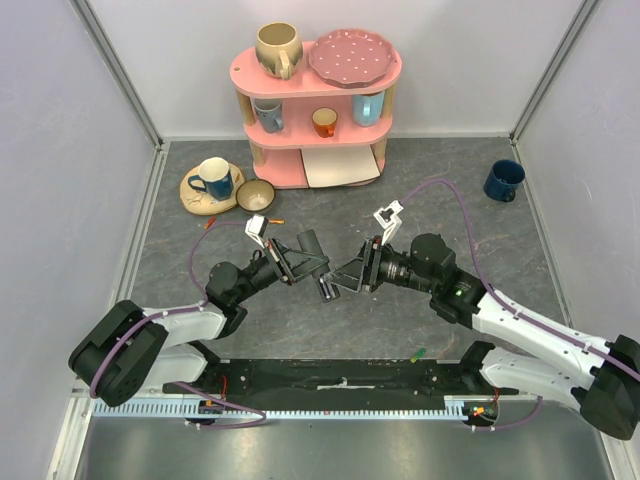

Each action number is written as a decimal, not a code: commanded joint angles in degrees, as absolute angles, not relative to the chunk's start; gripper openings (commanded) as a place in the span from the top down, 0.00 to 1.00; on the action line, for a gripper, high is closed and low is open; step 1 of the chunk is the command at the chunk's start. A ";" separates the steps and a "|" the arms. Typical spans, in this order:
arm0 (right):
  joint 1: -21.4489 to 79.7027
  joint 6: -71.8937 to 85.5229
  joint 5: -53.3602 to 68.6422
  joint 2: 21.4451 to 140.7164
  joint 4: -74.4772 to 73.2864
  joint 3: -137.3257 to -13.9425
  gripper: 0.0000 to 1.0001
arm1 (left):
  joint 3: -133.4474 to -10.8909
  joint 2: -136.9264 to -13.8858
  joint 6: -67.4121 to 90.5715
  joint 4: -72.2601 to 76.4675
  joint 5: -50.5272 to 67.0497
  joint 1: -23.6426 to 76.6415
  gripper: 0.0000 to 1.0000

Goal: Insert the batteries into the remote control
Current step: Load the battery into the remote control, then pick up the battery from the center of the board.

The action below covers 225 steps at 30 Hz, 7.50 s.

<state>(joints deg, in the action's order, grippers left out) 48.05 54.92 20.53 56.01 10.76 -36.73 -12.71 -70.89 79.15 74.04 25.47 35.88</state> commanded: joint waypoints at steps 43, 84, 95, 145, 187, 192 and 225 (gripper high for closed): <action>47.02 55.02 20.04 58.63 11.08 -34.27 0.50 | -13.89 -68.91 79.28 90.79 25.23 36.21 0.98; 46.76 19.96 -8.53 81.02 -16.62 -48.78 0.38 | -6.42 -43.95 75.41 55.46 42.98 21.01 0.98; 46.85 16.96 -7.38 88.50 -12.13 -50.80 0.38 | -5.89 -40.26 74.27 52.03 43.24 21.01 0.98; 47.02 29.09 -12.04 92.72 -13.45 -49.66 0.88 | -3.69 -39.90 72.60 51.24 42.45 21.18 0.98; 46.06 17.93 -10.72 97.47 -20.92 -59.24 0.65 | -3.43 -38.32 72.33 49.92 43.24 21.09 0.98; 45.62 18.10 -9.50 98.26 -21.01 -58.45 0.67 | -3.16 -38.41 72.25 49.92 43.15 21.09 0.98; 44.74 23.64 -10.11 97.56 -19.60 -53.79 0.71 | -2.64 -38.23 72.60 50.27 42.98 21.09 0.98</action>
